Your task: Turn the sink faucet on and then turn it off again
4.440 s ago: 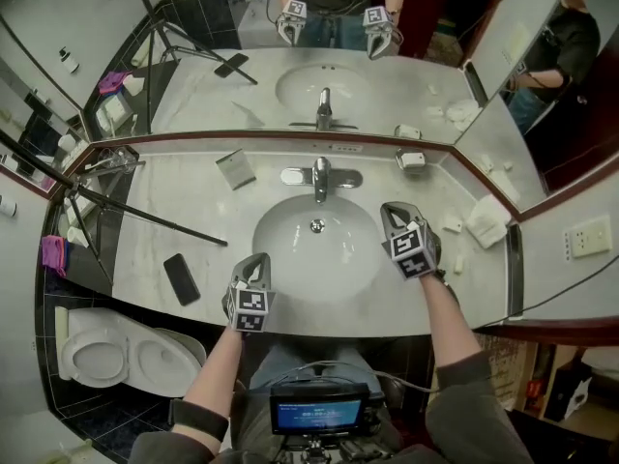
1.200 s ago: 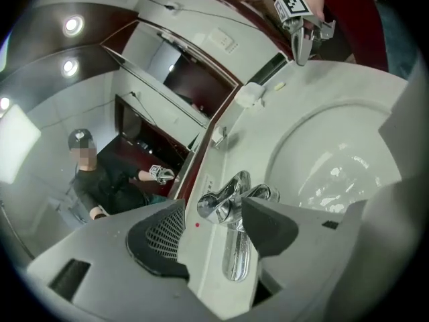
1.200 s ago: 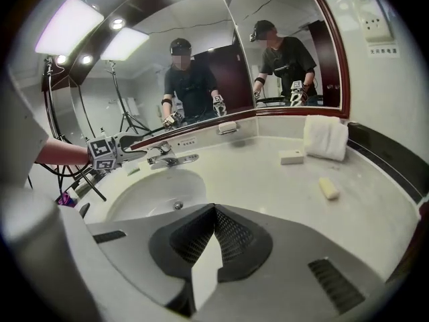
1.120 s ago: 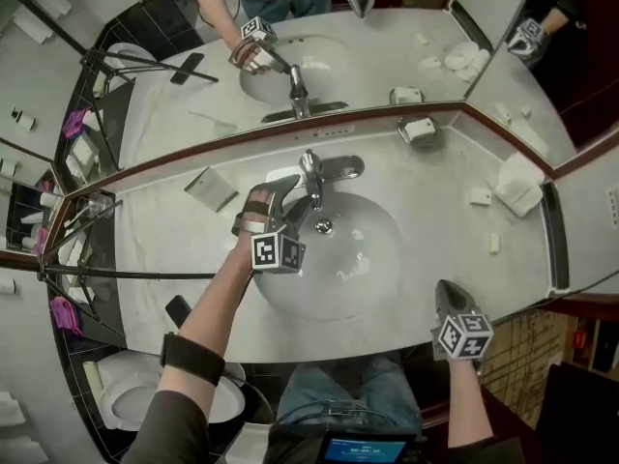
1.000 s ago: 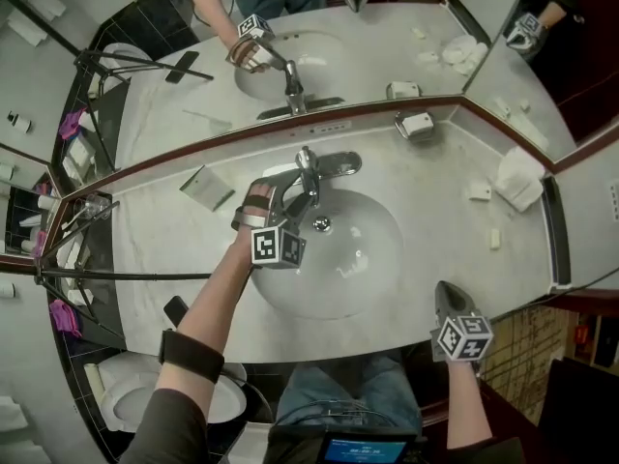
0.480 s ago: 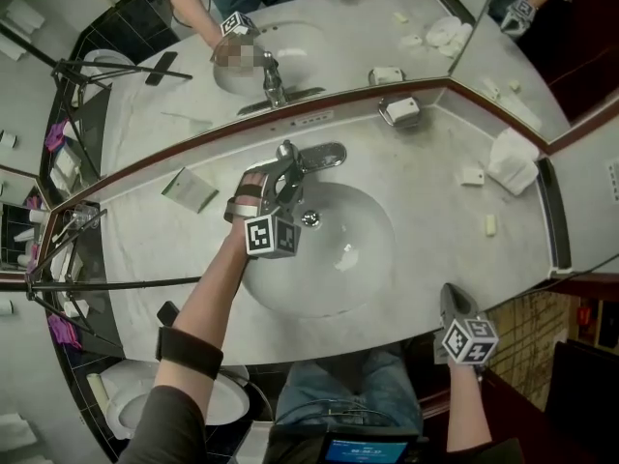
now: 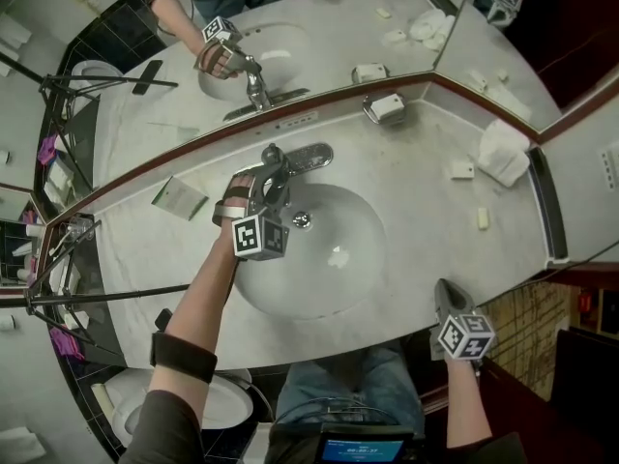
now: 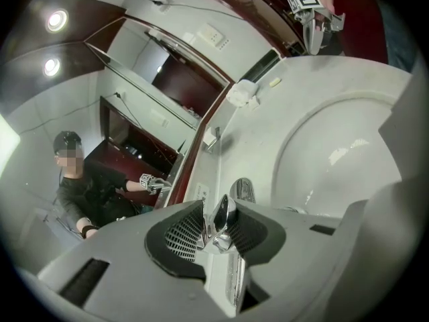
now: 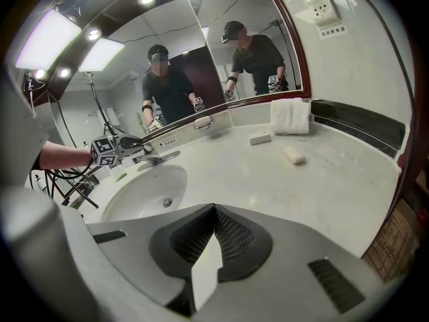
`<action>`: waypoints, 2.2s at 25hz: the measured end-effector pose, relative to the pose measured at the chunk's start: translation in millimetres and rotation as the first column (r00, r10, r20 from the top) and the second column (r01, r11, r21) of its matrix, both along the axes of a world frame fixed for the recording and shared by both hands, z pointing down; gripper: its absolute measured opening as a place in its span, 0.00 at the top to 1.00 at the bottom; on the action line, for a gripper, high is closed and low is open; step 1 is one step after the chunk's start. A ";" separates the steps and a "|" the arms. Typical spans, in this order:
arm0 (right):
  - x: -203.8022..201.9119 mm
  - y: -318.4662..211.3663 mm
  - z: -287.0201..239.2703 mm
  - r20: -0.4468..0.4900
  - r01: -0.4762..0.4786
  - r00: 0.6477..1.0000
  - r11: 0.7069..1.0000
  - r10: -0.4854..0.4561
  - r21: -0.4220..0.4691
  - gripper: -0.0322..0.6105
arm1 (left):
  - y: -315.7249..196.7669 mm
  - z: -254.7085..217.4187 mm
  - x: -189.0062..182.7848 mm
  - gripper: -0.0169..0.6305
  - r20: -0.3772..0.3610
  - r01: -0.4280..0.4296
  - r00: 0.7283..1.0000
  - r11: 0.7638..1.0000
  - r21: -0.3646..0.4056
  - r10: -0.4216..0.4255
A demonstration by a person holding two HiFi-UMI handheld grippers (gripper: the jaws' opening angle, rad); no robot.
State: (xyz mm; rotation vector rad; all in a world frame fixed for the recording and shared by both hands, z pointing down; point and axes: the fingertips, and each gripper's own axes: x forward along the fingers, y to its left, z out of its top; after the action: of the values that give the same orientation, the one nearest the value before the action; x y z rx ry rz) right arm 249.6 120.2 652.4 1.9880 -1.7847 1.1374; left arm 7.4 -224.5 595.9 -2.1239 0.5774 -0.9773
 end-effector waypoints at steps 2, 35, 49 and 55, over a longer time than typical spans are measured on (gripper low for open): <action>0.3 -2.1 -0.4 0.000 0.003 1.000 1.000 -0.003 0.001 0.92 | -6.5 -7.9 1.6 0.83 -0.036 0.027 0.999 0.999 -0.024 -0.028; -10.4 -19.0 -16.8 0.041 0.020 0.999 0.999 -0.021 0.025 0.92 | -10.5 -26.6 -4.2 0.77 0.005 0.023 1.000 0.940 -0.342 -0.023; -20.1 -16.3 -22.9 0.008 0.112 0.994 0.994 -0.112 -0.003 0.92 | 37.8 -130.6 -30.5 0.97 -0.250 0.128 0.940 0.921 -0.369 -0.231; -16.6 -28.4 -33.6 -0.005 0.138 0.990 0.990 -0.138 0.017 0.92 | 60.3 -172.1 -56.1 0.97 -0.346 0.196 0.864 0.878 -0.437 -0.366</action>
State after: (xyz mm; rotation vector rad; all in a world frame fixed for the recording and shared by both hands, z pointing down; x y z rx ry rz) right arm 232.9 91.8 618.8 1.8422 -1.9034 1.0782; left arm -48.8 -164.2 423.7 -2.6949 1.0093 -0.8396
